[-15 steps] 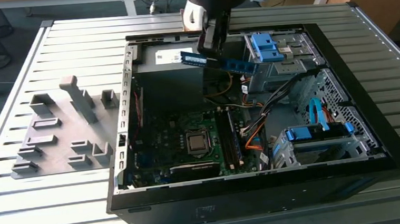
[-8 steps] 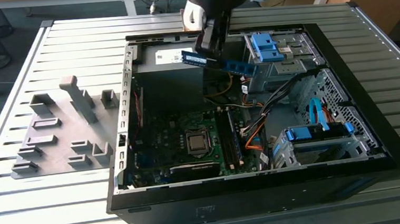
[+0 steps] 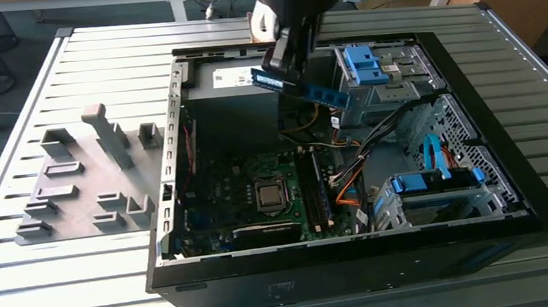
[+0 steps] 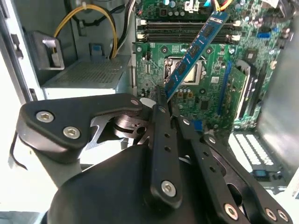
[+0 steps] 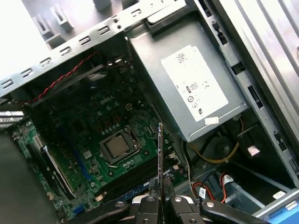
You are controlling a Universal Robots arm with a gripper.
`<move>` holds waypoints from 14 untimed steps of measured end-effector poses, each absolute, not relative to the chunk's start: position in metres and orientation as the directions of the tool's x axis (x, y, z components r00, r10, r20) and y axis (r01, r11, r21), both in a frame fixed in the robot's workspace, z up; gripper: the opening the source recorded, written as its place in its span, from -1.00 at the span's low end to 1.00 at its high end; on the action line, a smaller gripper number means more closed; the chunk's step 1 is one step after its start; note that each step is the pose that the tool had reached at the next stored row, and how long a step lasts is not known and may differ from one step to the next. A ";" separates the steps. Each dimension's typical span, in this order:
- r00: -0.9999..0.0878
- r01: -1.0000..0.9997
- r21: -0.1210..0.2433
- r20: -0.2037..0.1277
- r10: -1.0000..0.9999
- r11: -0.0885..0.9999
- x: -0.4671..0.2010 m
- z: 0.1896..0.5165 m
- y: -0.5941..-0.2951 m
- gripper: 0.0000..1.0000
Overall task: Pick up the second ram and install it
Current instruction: 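Insert the second ram into the second slot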
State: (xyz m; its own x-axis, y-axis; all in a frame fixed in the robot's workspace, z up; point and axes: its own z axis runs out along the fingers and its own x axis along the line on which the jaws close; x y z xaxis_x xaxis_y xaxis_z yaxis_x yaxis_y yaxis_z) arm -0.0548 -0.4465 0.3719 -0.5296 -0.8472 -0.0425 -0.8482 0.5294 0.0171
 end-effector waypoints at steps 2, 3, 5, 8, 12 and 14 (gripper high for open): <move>-0.561 -0.828 0.017 -0.043 -0.827 0.561 -0.055 0.371 -0.447 -0.73; -0.576 -0.817 0.017 -0.043 -0.816 0.576 -0.055 0.371 -0.447 -0.73; -0.605 -0.796 0.017 -0.042 -0.795 0.605 -0.055 0.370 -0.447 -0.73; -0.657 -0.753 0.017 -0.042 -0.752 0.657 -0.055 0.368 -0.447 -0.73; -0.664 -0.748 0.017 -0.043 -0.747 0.664 -0.053 0.368 -0.447 -0.73; -0.666 -0.746 0.017 -0.043 -0.745 0.666 -0.052 0.368 -0.448 -0.73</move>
